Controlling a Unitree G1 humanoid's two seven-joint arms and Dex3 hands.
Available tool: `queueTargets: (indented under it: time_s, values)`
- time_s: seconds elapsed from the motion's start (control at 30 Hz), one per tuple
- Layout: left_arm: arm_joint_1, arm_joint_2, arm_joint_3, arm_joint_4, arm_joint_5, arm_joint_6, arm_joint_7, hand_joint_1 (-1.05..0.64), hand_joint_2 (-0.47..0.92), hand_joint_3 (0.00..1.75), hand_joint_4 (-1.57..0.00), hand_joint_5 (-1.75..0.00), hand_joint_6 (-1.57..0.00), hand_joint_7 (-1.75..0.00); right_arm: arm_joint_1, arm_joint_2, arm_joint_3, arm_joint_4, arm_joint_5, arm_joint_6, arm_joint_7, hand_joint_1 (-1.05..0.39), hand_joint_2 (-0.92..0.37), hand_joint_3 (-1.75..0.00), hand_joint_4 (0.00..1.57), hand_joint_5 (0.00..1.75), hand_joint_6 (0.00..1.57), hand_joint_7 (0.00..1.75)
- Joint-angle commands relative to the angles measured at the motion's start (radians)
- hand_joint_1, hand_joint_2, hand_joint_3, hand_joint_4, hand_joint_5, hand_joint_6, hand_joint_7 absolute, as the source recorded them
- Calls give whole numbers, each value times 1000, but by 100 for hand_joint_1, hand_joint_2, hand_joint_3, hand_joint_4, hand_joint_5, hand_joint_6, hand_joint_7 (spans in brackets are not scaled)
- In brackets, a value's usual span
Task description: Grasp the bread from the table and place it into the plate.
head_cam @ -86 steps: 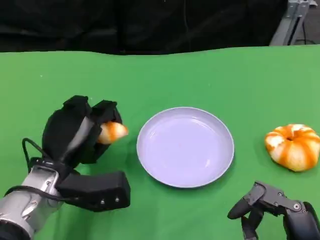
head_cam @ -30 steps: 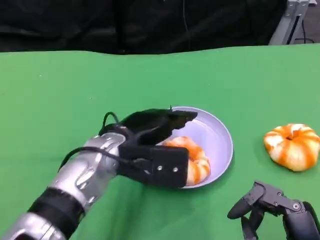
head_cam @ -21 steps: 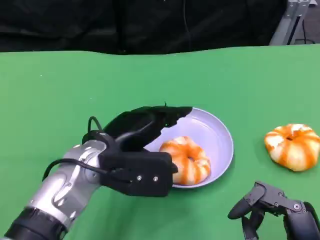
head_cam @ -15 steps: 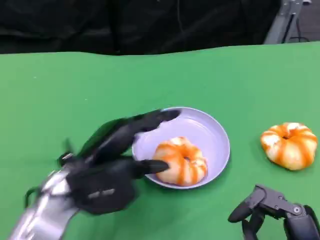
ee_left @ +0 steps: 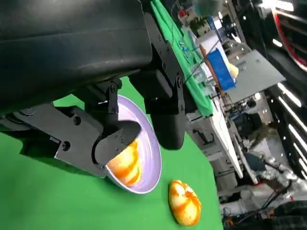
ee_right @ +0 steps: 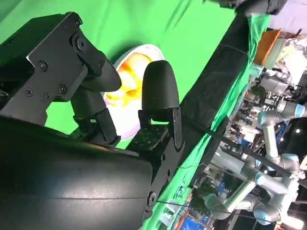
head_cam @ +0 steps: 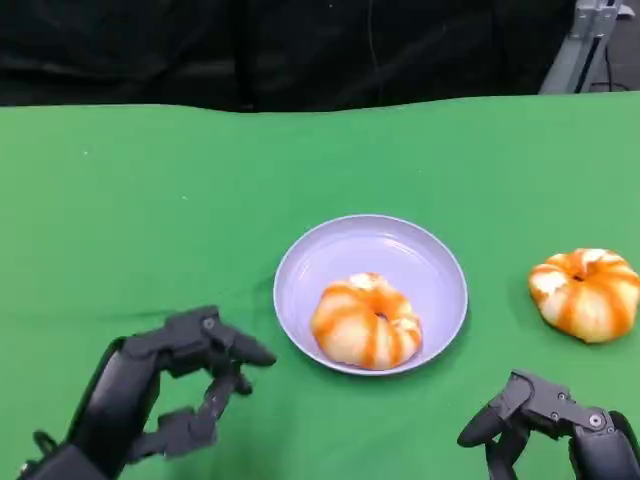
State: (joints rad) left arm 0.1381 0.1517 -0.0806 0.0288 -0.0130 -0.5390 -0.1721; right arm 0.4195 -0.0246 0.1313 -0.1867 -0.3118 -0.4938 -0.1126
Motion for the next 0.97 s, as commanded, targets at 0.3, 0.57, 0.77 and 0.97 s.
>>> queueTargets:
  time_s: [0.3, 0.57, 0.77, 0.97]
  values:
    - [107, -66, 19, -18, -43, -11, 2, 7, 50, 129, -79, -174, -74, -153, -6, -29, -22, 16, 29, -27, 4, 11, -26, -139, 84, 162, 84, 125]
    - [84, -63, 28, 40, -48, -62, -20, 6, 41, 138, -82, -175, -75, -162, 3, -33, -25, 9, 26, -25, 5, 13, -26, -141, 85, 162, 84, 125]
    - [74, -63, 33, 60, -66, -71, -41, 5, 39, 139, -82, -175, -76, -160, -2, -32, -21, 18, 36, -34, 9, 13, -26, -140, 83, 162, 83, 125]
    - [71, -64, 38, 65, -54, -77, -41, 4, 40, 138, -80, -175, -76, -158, 1, -35, -25, 14, 31, -33, 7, 12, -28, -137, 83, 161, 83, 125]
